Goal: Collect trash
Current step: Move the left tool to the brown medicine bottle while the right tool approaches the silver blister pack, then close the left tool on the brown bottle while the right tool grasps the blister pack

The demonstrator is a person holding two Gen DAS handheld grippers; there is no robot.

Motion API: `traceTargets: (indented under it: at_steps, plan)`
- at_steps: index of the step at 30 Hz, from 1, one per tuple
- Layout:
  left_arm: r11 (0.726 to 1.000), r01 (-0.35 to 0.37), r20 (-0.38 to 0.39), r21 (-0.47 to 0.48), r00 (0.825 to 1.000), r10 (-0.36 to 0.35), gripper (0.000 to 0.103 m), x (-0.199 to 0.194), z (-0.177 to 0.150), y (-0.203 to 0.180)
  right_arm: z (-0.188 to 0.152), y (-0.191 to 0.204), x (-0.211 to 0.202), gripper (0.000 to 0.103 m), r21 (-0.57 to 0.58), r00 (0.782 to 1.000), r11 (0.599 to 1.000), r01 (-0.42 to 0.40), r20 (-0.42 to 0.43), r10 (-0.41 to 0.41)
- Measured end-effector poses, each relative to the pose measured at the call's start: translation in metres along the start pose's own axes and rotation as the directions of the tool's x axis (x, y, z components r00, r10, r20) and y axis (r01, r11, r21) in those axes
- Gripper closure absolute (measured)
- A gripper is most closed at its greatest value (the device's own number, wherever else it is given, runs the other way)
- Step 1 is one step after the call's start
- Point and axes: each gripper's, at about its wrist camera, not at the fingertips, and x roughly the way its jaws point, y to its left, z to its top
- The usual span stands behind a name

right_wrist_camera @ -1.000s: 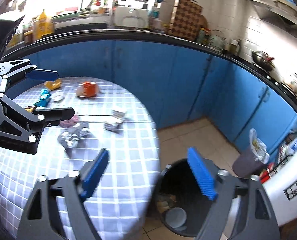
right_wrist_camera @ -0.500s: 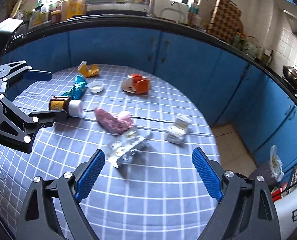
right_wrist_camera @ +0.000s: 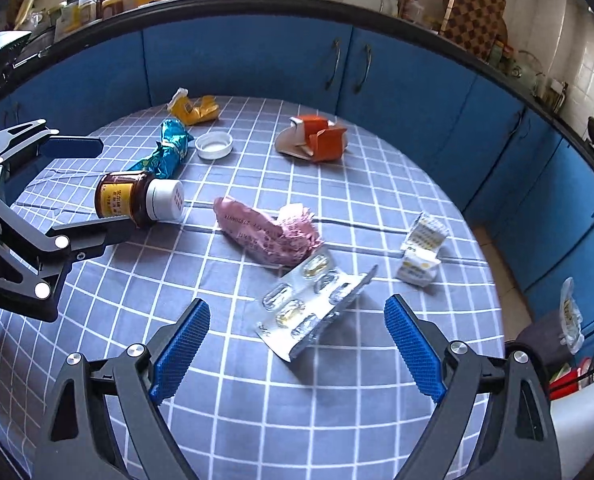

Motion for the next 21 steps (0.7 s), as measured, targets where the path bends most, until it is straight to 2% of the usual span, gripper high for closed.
traceTargets:
  at_steps: [13,19,21]
  plan:
    - [0.999,-0.003,-0.035,-0.033,0.999,0.002,0.008,0.023,0.004,0.011,0.001,-0.003,0.028,0.016,0.039,0.999,0.999,-0.001,-0.051,0.003]
    - [1.000,0.020,-0.035,-0.012,0.999,-0.021,0.024,0.023,0.001,0.008,0.001,-0.007,0.030,0.016,0.047,0.999,0.999,0.005,-0.044,-0.002]
    - [0.999,0.041,-0.041,-0.005,0.998,-0.041,0.034,0.024,0.001,0.006,0.001,-0.008,0.031,0.016,0.053,0.999,0.999,0.010,-0.044,-0.008]
